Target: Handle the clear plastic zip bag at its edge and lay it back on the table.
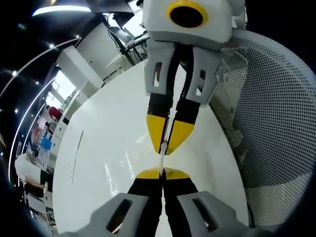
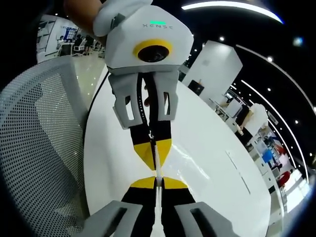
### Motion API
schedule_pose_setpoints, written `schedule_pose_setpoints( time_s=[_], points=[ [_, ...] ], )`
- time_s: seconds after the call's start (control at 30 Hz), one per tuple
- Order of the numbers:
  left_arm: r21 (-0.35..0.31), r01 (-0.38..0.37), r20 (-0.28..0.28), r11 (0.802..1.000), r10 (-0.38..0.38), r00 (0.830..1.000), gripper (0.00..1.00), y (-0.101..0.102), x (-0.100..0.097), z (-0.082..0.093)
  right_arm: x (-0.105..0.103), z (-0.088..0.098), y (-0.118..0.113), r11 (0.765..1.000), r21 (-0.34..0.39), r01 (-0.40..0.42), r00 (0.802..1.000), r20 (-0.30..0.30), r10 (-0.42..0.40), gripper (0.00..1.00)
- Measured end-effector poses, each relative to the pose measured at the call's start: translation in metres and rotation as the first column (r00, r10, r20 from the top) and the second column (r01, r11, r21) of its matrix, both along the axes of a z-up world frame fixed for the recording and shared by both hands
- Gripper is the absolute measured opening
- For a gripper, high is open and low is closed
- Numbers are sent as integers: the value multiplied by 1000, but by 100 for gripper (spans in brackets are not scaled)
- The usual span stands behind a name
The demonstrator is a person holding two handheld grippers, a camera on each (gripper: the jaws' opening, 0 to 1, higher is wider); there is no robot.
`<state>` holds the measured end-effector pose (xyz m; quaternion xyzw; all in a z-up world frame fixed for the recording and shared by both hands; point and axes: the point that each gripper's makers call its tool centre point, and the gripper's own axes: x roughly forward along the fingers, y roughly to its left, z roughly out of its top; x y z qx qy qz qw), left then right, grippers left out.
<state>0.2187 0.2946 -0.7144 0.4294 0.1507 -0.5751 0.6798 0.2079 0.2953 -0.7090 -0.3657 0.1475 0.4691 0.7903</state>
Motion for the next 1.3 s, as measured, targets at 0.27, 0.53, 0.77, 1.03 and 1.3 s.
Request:
schedule_pose_setpoints(
  time_s=[0.27,0.53,0.77,1.03,1.3],
  points=[
    [-2,2,2,1000,-2,1000,0,0,-1,1,1,0,-2,1000,0,3,1000,0,-3,0],
    [-5,-1,1,1000,1,1000,0,0,-3,3,1,-1,-3,1000,-1,7,1000,-1,-7,0],
    [-13,-6,1,1000,6,1000,0,1,-3,6,3,-2,-4,1000,2,13,1000,-1,-13,0],
    [-19,-11,3,1000,11,1000,0,1,0,6,5,-2,-5,1000,3,18,1000,0,-18,0],
    [-17,-7,11,1000,7,1000,0,-1,-1,9,5,-1,-7,1000,4,24,1000,4,-25,0]
  ],
)
